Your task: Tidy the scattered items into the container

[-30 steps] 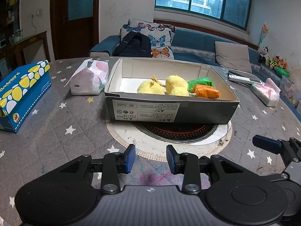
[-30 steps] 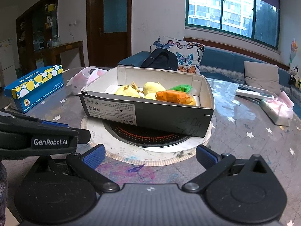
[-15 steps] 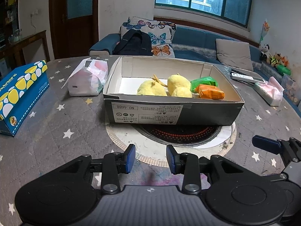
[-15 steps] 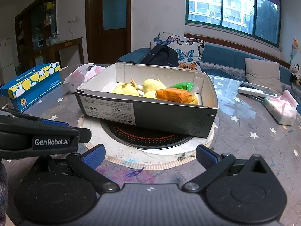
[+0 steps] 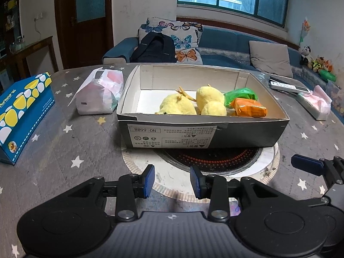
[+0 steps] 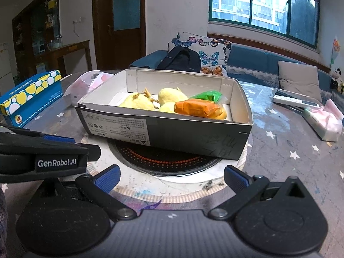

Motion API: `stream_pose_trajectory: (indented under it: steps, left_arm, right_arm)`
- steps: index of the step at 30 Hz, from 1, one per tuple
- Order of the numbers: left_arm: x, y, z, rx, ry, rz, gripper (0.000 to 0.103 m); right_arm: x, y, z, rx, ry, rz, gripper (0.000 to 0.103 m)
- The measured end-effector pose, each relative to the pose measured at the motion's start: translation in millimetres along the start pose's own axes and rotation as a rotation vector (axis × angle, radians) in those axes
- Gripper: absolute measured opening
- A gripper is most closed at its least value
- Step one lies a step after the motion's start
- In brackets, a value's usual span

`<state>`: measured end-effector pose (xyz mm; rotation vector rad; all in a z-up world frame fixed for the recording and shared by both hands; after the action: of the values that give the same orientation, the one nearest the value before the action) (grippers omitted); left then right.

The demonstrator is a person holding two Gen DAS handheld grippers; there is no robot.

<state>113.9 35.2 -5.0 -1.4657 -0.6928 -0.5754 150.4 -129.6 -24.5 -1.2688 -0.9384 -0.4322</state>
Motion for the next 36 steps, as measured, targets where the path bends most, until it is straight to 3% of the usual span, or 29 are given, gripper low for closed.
stream_pose_trajectory:
  steps: [36]
  left_arm:
    - [14,26,0,0.039,0.021,0.029,0.038]
  right_arm:
    - [10,29,-5,-0.028,0.024,0.037,0.103]
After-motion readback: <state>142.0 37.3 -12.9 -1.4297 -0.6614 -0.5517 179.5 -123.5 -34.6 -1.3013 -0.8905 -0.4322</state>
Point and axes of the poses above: each gripper's, at about its wrist camera, not at the fingertips, and y roughly the way its jaws point, z to its left, x to its top, the point moved 2 cm from there along y, roughly the way its jaws point, and after that the axes turned 1 degree about y, right-handed, at the moved point
